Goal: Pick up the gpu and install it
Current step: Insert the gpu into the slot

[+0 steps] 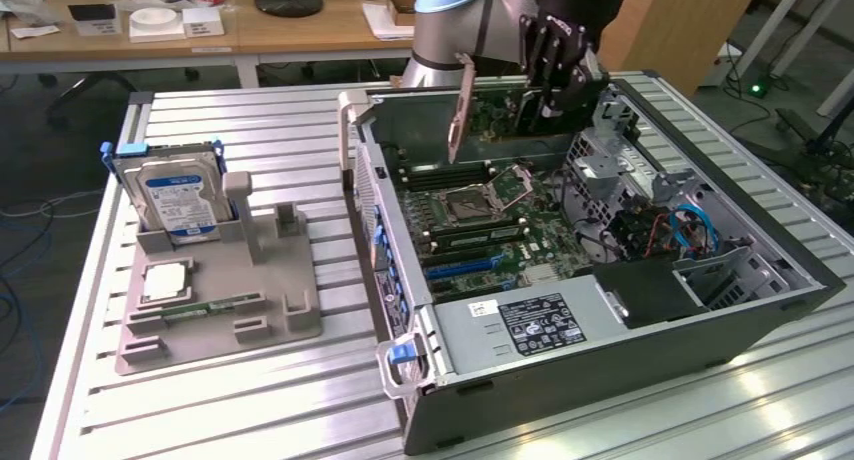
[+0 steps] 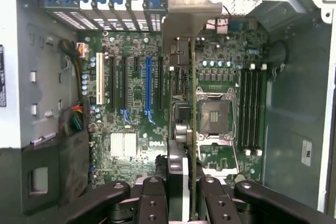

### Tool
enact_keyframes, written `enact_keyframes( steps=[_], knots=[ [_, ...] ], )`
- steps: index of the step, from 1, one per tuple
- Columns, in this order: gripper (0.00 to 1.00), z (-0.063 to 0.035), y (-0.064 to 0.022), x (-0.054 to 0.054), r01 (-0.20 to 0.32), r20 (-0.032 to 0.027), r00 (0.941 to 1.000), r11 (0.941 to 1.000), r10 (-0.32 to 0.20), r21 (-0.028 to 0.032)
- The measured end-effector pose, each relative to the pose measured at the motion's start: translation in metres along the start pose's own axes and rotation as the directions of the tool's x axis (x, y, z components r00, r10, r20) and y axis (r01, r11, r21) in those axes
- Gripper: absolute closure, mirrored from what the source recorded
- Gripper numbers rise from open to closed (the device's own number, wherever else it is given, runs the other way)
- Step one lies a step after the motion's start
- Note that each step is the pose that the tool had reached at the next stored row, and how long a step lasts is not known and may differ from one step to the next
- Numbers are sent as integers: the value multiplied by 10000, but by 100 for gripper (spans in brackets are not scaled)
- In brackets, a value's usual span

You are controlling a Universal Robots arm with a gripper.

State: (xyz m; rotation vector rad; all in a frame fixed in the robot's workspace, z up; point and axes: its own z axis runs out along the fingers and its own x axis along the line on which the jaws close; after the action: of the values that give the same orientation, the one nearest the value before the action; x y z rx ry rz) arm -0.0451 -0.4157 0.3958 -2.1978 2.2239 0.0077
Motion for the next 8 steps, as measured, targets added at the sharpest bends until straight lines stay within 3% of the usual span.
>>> enact_keyframes(
  steps=[8],
  knots=[
    [72,132,1,62,-69,-12,10000,10000,69,6]
  ],
)
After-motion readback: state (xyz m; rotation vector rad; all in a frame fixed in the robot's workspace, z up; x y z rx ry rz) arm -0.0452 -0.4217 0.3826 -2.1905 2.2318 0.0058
